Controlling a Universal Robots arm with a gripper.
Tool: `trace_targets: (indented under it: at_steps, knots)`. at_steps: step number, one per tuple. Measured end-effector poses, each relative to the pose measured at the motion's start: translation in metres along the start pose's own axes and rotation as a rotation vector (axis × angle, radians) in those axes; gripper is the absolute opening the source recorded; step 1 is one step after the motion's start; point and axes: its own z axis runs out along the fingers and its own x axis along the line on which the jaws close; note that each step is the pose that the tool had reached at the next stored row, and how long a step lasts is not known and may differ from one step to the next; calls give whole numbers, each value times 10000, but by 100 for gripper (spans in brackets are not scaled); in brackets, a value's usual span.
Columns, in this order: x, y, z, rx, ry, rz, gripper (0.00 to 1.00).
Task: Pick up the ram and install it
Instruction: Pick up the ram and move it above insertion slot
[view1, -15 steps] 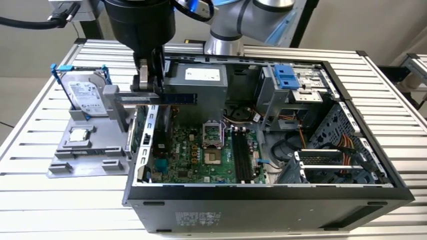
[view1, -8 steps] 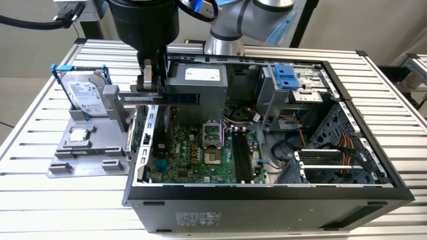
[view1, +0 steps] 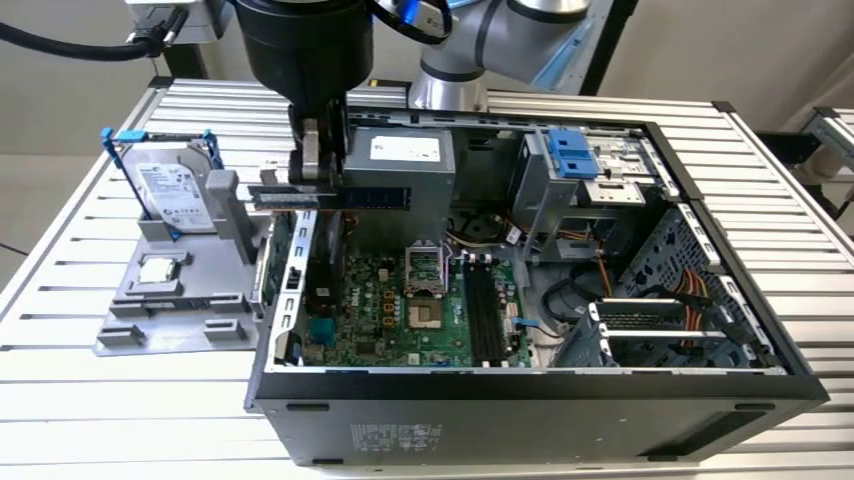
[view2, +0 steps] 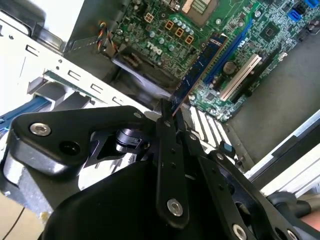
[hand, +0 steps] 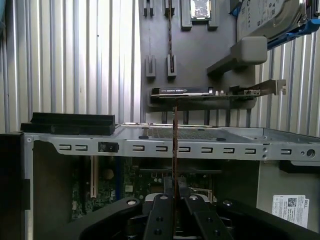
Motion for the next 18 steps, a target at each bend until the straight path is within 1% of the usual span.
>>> trace_targets:
  at_steps: [18]
  knots:
    - [2,-167,0,0,0,-5,0]
